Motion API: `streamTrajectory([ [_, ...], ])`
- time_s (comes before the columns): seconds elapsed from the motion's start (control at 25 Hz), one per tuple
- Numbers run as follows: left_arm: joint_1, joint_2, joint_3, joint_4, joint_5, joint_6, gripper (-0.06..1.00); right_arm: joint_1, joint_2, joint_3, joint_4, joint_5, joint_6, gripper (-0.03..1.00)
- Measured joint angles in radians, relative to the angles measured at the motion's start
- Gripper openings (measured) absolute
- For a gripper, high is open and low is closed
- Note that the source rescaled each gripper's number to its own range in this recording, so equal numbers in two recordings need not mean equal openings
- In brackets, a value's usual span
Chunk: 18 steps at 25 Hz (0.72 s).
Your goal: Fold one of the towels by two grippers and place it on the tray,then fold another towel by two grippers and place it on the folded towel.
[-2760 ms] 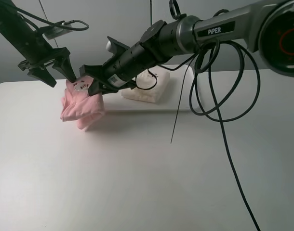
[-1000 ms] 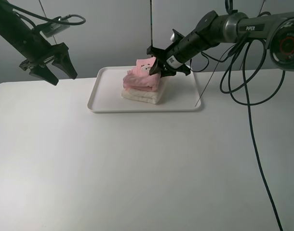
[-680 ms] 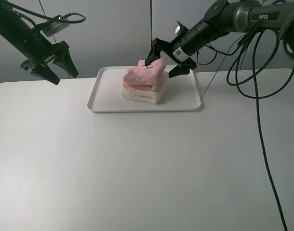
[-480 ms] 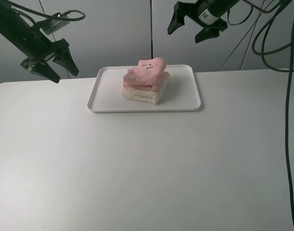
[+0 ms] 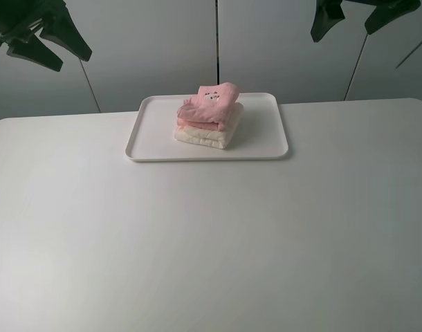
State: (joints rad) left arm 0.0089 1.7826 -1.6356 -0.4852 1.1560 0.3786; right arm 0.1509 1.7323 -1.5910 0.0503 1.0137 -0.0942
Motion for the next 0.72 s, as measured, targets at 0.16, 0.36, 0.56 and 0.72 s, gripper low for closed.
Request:
streamTrajectory([
  [0.16, 0.0, -0.258, 0.335, 0.058, -0.134, 0.016, 0.9, 0.0, -0.277, 0.356, -0.04, -0.085, 0.009, 1.0],
  [0.36, 0.0, -0.629, 0.645, 0.093, -0.264, 0.015, 0.9, 0.0, -0.65, 0.664, -0.057, -0.063, 0.019, 1.0],
  [0.56, 0.0, -0.863, 0.746, 0.255, -0.131, -0.129, 0.9, 0.0, -0.967, 0.799, -0.05, 0.055, 0.047, 1.0],
  [0.72, 0.0, -0.995, 0.816, 0.428, -0.037, -0.232, 0.91, 0.0, -1.155, 0.813, -0.05, 0.171, 0.094, 1.0],
])
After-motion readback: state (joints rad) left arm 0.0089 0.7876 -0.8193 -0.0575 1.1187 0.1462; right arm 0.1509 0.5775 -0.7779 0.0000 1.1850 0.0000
